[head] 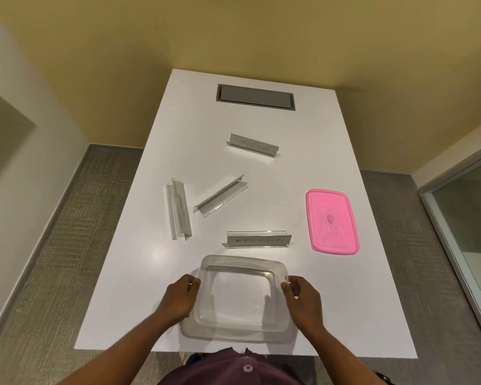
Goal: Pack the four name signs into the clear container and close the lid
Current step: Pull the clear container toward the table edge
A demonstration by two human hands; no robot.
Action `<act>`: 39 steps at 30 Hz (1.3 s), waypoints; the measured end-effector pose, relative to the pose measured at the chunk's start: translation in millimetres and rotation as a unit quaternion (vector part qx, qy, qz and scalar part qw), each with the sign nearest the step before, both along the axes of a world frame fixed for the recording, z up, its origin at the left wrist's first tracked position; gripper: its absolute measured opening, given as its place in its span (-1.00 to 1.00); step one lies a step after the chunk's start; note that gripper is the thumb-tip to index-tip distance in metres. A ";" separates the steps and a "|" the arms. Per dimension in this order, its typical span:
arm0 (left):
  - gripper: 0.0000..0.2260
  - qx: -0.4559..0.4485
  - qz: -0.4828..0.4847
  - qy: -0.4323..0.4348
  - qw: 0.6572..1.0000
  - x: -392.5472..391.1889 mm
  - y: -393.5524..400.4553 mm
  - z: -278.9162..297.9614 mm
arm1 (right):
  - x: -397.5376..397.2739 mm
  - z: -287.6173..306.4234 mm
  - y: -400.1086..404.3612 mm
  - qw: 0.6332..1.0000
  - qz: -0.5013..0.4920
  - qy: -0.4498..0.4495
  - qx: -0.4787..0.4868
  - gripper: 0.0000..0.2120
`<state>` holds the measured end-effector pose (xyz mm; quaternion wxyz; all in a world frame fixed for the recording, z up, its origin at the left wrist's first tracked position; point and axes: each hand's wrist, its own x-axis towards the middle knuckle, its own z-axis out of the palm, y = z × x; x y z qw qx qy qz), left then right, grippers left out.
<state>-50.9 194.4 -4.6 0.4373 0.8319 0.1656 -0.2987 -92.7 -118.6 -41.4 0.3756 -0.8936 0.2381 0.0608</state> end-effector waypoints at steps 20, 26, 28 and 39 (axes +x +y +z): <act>-0.72 0.045 0.036 -0.147 0.988 61.5 -20.6 -16.2 | 55.0 19.0 -31.4 0.998 0.007 0.033 0.056 -0.92; -0.70 0.001 0.039 -0.132 0.991 108.1 -46.9 -10.8 | 102.9 18.9 -37.8 0.995 -0.007 0.064 0.070 -0.79; -0.69 -0.011 0.038 -0.112 0.993 118.8 -55.2 -11.7 | 115.3 18.2 -38.0 0.991 -0.029 0.088 0.098 -0.77; -0.80 -0.010 0.030 0.061 0.998 137.5 -81.3 -23.5 | 131.0 8.5 -39.0 0.953 -0.086 0.152 0.249 -0.86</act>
